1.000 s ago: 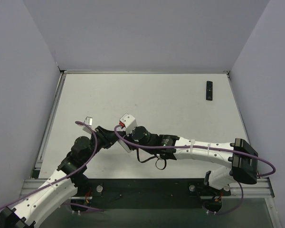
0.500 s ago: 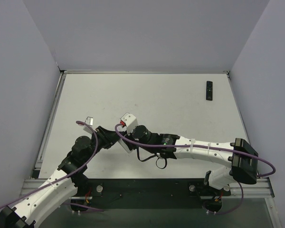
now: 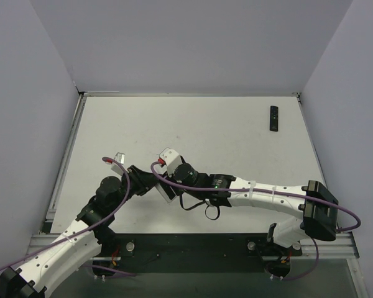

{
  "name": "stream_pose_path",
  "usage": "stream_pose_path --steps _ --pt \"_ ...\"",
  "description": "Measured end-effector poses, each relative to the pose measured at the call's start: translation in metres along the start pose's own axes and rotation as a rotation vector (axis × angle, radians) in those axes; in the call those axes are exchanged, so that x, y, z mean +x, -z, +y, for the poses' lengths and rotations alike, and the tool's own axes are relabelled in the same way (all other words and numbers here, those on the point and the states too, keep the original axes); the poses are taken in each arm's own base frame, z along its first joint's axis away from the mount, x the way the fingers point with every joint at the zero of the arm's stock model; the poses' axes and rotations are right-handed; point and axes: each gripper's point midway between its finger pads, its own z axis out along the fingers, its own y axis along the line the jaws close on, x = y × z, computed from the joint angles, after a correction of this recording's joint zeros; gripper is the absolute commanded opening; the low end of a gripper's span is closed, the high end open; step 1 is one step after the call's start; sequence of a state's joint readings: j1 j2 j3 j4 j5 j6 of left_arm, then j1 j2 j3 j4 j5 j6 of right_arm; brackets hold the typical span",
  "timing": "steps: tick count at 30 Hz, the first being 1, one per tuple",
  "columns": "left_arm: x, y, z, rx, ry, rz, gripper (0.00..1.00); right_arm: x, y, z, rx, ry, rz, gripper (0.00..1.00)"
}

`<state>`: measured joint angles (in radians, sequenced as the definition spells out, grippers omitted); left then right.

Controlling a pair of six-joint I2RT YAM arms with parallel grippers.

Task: Load the batteries into the remote control

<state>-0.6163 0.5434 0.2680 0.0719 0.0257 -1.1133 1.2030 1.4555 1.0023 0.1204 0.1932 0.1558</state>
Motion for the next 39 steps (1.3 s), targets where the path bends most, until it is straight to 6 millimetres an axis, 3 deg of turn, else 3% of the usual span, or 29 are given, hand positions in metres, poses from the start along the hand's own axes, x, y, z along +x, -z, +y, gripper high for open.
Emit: stream_pose_path --steps 10,20,30,38,39 --pt "0.002 0.001 0.001 -0.019 -0.022 0.022 0.00 0.006 0.003 -0.003 -0.007 0.002 0.028 0.71" --pt "0.003 0.001 0.004 -0.032 -0.044 0.028 0.00 0.007 0.010 -0.001 -0.035 0.006 0.055 0.74" --pt "-0.007 0.001 -0.010 -0.007 -0.047 0.017 0.00 -0.017 0.044 0.029 -0.260 0.069 0.020 0.70" --pt "-0.005 -0.001 -0.027 0.033 -0.067 0.090 0.00 -0.031 0.063 0.000 -0.294 0.206 -0.027 0.64" --pt "-0.004 -0.001 -0.030 0.041 -0.071 0.104 0.00 -0.032 0.064 -0.003 -0.300 0.229 -0.036 0.59"
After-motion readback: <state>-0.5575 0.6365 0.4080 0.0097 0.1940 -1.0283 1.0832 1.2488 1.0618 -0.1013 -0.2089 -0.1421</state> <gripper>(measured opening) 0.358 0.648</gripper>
